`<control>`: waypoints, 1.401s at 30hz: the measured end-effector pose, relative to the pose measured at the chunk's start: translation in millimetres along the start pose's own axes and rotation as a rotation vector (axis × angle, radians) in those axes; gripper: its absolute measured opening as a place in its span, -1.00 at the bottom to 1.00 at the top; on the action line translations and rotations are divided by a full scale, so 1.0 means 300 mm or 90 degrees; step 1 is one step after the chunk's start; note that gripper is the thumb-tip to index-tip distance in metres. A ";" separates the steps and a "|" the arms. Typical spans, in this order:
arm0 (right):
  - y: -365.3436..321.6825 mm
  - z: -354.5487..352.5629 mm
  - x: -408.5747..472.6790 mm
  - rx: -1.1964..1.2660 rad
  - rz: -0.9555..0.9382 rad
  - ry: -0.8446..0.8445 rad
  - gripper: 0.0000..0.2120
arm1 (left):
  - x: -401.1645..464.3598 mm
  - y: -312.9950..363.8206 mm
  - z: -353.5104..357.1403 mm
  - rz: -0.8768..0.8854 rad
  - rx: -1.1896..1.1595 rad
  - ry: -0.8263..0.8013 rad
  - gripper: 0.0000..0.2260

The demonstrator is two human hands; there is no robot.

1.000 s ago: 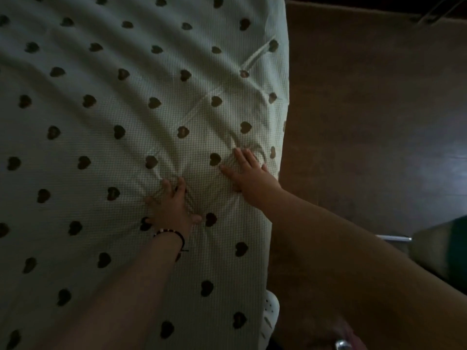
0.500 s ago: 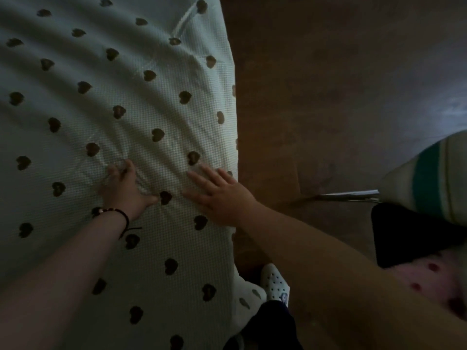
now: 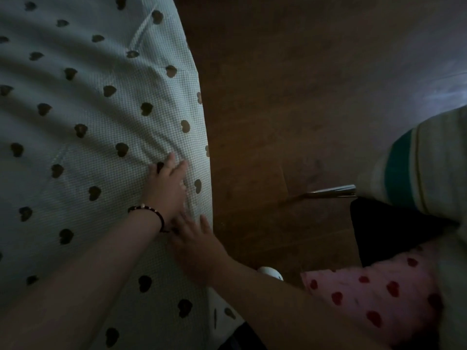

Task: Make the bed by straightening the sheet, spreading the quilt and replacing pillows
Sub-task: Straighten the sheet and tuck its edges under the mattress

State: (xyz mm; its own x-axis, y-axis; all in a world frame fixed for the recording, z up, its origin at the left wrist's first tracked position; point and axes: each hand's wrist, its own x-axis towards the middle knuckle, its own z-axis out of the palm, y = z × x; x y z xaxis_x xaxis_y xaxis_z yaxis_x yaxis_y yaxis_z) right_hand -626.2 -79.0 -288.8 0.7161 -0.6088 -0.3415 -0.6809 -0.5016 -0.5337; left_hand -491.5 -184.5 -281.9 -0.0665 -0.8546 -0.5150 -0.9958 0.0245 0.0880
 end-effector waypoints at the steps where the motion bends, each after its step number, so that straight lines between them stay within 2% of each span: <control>1: 0.027 -0.002 0.014 0.061 0.056 0.027 -0.35 | -0.004 -0.006 -0.024 -0.028 -0.039 -0.012 -0.48; 3: 0.092 -0.004 0.049 0.118 0.118 0.047 -0.38 | 0.001 -0.012 -0.066 -0.061 -0.090 -0.040 -0.40; 5: 0.145 -0.011 0.080 0.070 0.097 0.058 -0.39 | 0.024 0.002 -0.089 -0.056 -0.029 -0.067 -0.38; 10: 0.185 -0.006 0.093 -0.006 0.062 0.062 -0.35 | 0.055 0.032 -0.099 -0.041 0.085 -0.114 -0.50; 13: 0.143 -0.042 0.085 -0.023 0.091 0.037 -0.36 | 0.020 0.040 -0.150 0.041 0.152 -0.122 -0.50; 15: 0.107 -0.093 0.086 -0.043 0.109 0.002 -0.36 | -0.005 0.003 -0.181 0.064 0.085 -0.107 -0.49; 18: 0.048 -0.202 0.086 -0.116 0.090 -0.052 -0.36 | -0.073 -0.058 -0.253 0.035 -0.086 -0.091 -0.51; 22: -0.038 -0.368 0.128 -0.151 0.094 -0.060 -0.41 | -0.170 -0.132 -0.342 0.016 -0.151 -0.053 -0.52; 28: -0.192 -0.546 0.313 -0.168 0.061 -0.091 -0.44 | -0.283 -0.316 -0.434 -0.134 -0.218 -0.007 -0.45; 31: -0.229 -0.556 0.509 -0.197 -0.009 -0.116 -0.43 | -0.272 -0.475 -0.403 -0.273 -0.284 0.047 -0.38; 34: -0.222 -0.520 0.706 -0.239 -0.074 -0.170 -0.42 | -0.217 -0.603 -0.312 -0.416 -0.397 0.036 -0.31; 37: -0.193 -0.485 0.910 -0.276 -0.134 -0.206 -0.36 | -0.147 -0.698 -0.213 -0.536 -0.452 0.048 -0.37; 40: -0.122 -0.527 1.121 -0.345 -0.184 -0.246 -0.17 | -0.026 -0.766 -0.176 -0.586 -0.541 0.041 -0.40; 42: -0.078 -0.595 1.228 -0.370 -0.198 -0.239 -0.20 | 0.051 -0.782 -0.219 -0.629 -0.551 0.017 -0.36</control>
State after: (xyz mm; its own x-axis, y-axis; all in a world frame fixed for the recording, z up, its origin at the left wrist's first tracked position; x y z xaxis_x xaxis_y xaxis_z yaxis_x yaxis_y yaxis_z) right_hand -374.1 -401.4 -264.0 0.8215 -0.1881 -0.5383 -0.3358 -0.9226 -0.1901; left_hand -254.6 -237.6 -254.3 0.6739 -0.3308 -0.6607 -0.2612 -0.9431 0.2057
